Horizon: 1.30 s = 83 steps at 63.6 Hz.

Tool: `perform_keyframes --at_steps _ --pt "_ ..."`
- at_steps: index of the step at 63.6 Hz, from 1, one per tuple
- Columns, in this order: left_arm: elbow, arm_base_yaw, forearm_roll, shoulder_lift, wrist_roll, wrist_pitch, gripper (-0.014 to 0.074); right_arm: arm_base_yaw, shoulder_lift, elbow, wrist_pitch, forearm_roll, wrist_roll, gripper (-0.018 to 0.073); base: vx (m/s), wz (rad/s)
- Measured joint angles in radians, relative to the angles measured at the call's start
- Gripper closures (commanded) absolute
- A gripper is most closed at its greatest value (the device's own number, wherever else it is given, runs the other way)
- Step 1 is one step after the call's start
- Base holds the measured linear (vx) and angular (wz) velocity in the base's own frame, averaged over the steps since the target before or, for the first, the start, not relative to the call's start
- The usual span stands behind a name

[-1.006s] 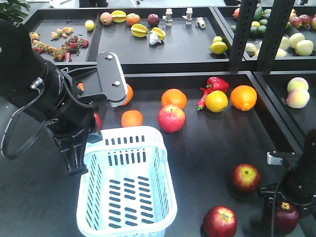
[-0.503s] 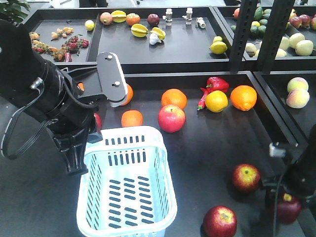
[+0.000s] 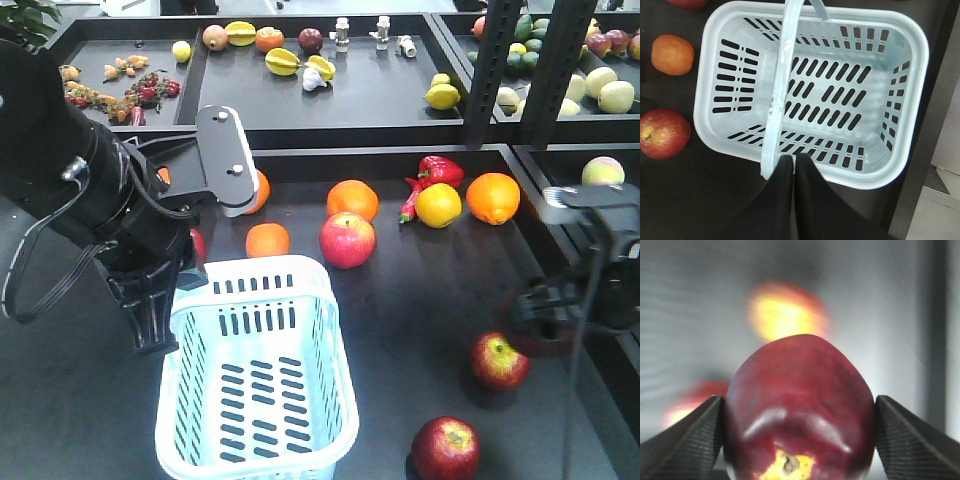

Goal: Pick three apples into basket with both arms
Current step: 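Carry the dark red apple over the basket and release it inside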

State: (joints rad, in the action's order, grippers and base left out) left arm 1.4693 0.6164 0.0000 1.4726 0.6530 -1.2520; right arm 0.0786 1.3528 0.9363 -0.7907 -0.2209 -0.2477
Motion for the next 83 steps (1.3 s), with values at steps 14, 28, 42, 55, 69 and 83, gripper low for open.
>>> perform_keyframes --at_steps 14,28,42,55,69,83 --pt "0.0 0.0 0.0 0.0 0.0 0.0 0.0603 0.297 -0.045 0.0 0.004 -0.067 -0.006 0.0314 0.0 0.0" --pt "0.0 0.0 0.0 0.0 0.0 0.0 0.0603 0.495 -0.032 -0.002 0.11 -0.154 -0.006 0.0314 0.0 0.0" --pt "0.0 0.0 0.0 0.0 0.0 0.0 0.0603 0.58 0.05 -0.002 0.266 -0.247 -0.018 0.0309 0.0 0.0" --pt "0.0 0.0 0.0 0.0 0.0 0.0 0.0603 0.634 0.17 -0.002 0.342 -0.26 -0.026 0.0223 0.0 0.0" --pt "0.0 0.0 0.0 0.0 0.0 0.0 0.0603 0.643 0.248 -0.002 0.402 -0.271 -0.026 -0.0008 0.0 0.0" --pt "0.0 0.0 0.0 0.0 0.0 0.0 0.0603 0.643 0.272 -0.002 0.405 -0.276 -0.021 -0.0139 0.0 0.0"
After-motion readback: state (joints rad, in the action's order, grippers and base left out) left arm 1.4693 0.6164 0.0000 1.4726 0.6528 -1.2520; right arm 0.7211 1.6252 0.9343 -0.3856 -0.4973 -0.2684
